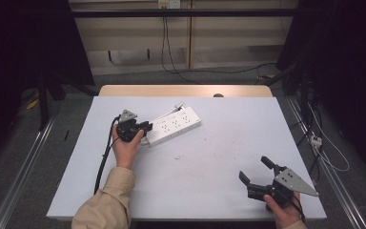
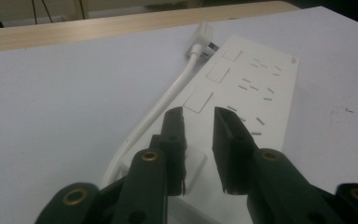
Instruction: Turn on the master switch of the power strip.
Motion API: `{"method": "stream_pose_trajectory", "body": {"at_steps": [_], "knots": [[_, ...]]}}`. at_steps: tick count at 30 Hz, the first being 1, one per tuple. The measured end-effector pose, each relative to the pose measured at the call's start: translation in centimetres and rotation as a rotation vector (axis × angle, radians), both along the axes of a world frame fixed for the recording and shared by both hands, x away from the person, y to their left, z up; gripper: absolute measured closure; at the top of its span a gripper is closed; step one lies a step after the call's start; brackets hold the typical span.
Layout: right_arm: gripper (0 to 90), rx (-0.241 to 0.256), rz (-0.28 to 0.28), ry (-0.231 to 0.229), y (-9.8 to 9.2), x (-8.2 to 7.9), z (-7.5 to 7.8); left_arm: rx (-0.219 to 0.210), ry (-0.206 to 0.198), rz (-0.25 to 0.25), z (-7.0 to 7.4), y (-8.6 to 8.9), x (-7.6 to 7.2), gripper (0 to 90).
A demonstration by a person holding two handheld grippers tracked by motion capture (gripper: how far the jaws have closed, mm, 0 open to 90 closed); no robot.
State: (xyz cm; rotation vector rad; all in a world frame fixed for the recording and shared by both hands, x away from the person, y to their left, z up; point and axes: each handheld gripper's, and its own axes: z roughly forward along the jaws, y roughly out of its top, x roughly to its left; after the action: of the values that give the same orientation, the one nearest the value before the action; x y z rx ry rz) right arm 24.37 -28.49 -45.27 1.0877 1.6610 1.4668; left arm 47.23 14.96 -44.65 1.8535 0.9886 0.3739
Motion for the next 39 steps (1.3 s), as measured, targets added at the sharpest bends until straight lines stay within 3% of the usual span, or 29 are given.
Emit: {"method": "stream_pose_trajectory", "body": {"at_steps": [15, 20, 34, 39], "knots": [[4.3, -0.004, 0.004, -0.002, 0.2, 0.1, 0.0, -0.023, 0.020, -0.031, 0.8, 0.0, -0.8, 48.2], [4.2, -0.008, 0.008, -0.004, 0.2, 0.2, 0.0, -0.044, 0.019, -0.046, 1.1, 0.0, -1.3, 43.2], [4.4, -0.011, 0.000, 0.003, 0.1, 0.0, 0.0, -0.029, 0.016, -0.114, 1.9, 0.1, -2.8, 35.7], [4.4, -0.009, 0.001, 0.004, 0.2, 0.0, 0.0, -0.052, 0.000, -0.121, 2.2, 0.5, -3.6, 32.6]]}}
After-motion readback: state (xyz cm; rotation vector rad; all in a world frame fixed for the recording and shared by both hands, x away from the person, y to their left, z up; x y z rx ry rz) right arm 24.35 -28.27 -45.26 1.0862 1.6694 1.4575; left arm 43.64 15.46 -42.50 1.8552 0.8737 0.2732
